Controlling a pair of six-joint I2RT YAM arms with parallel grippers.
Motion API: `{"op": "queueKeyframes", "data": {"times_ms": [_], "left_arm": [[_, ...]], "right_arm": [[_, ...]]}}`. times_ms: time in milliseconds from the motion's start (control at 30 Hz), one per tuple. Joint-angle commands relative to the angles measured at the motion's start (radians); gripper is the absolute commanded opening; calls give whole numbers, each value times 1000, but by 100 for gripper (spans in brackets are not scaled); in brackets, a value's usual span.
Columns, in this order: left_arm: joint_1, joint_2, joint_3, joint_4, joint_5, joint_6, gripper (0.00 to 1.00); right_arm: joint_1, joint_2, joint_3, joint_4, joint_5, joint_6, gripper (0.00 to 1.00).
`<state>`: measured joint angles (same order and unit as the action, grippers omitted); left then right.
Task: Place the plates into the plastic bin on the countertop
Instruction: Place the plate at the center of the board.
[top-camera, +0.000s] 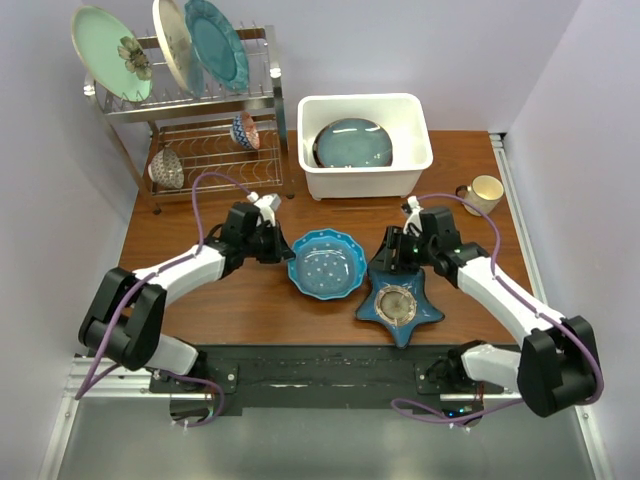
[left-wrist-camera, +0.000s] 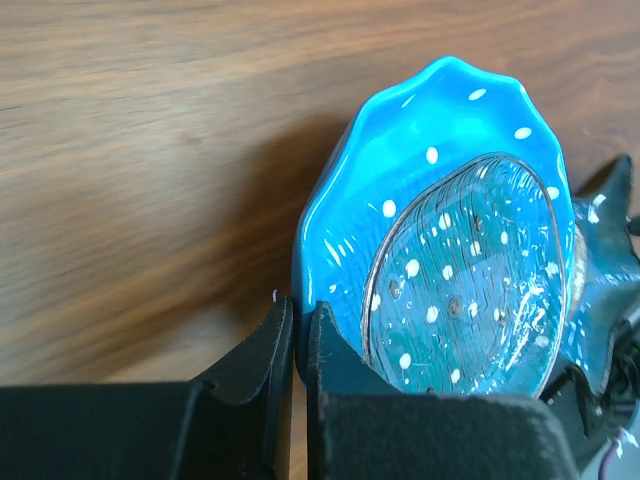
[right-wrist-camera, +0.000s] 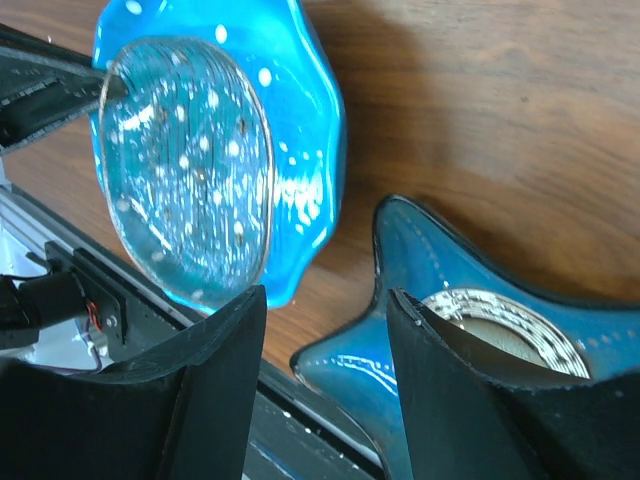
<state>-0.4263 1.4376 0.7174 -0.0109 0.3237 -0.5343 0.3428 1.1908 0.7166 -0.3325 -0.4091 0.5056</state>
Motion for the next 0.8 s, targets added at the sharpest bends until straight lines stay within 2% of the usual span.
{"op": "queueKeyframes", "data": {"times_ms": [0,100,367,533,767], "left_arm": [[43,-62,-2,106,57,-32,0],[55,-51,-16,111,57,-27,0],[61,-11,-53,121,17,-27,0],[61,9,-75,138,3,-32,0],[61,35,-88,154,-3,-32,0]], "right_arm": [[30,39,50,27,59,-16,54],[28,49,50,-8,124,-42,54],[30,-46,41,-92,323,-36,56],[28,-89,41,-206,473,-32,63],[27,-89,3,-296,575,-1,67]]}}
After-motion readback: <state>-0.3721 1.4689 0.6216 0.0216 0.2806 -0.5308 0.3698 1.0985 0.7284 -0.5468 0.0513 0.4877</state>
